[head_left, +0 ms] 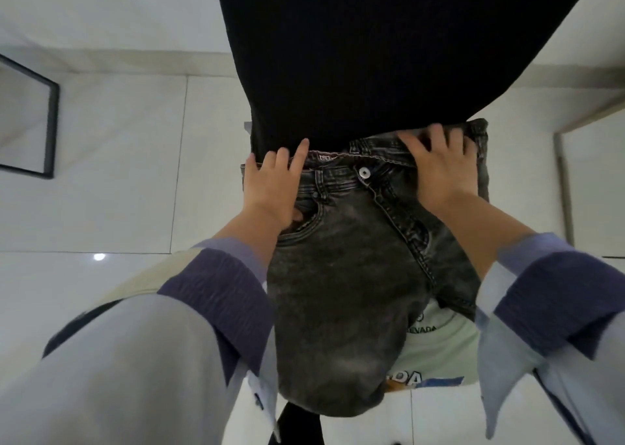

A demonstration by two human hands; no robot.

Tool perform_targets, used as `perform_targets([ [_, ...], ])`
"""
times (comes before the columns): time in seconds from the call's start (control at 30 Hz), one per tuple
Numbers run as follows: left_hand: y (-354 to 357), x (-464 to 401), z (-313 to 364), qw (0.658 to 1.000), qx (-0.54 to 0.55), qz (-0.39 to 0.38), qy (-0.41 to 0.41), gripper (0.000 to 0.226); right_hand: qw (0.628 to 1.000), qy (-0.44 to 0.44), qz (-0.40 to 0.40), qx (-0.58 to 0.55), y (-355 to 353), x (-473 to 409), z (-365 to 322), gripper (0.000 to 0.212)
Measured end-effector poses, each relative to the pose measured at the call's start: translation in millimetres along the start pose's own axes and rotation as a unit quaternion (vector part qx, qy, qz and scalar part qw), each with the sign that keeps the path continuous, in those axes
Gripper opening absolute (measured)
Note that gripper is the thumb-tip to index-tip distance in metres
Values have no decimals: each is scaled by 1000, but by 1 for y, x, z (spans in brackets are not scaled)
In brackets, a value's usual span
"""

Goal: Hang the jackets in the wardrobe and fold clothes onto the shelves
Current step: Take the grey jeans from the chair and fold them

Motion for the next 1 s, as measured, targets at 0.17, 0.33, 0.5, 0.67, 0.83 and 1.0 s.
perform_targets([
  [0.17, -18, 16, 2, 1000, 18, 20, -8, 97, 998, 55, 9, -2, -19, 6, 23, 57],
  [0.33, -43, 51, 18, 998, -5, 34, -46, 54, 999, 32, 32, 18, -51, 45, 44, 55],
  [0.5, -87, 110, 43, 995, 57, 62, -56, 43, 999, 21, 47, -9, -77, 111, 66, 46],
  [0.67, -124, 192, 89, 990, 74, 109, -51, 41, 995, 30, 78, -59, -98, 205, 101, 36],
  [0.83, -155, 278, 145, 984, 96, 144, -35, 38, 990, 62, 85, -96, -117, 305, 150, 37],
  [1.0, -175, 345, 202, 984, 96, 150, -17, 40, 982, 96, 104, -121, -133, 393, 201, 35],
])
Point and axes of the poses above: each hand's wrist, its own x-axis away from the middle knuckle, its own y-axis out of the palm, z = x × y, the point moved 1 cm from there along -x, towards the middle knuckle, and after that the axes turned 14 degrees about -z, right-handed, at the moved point
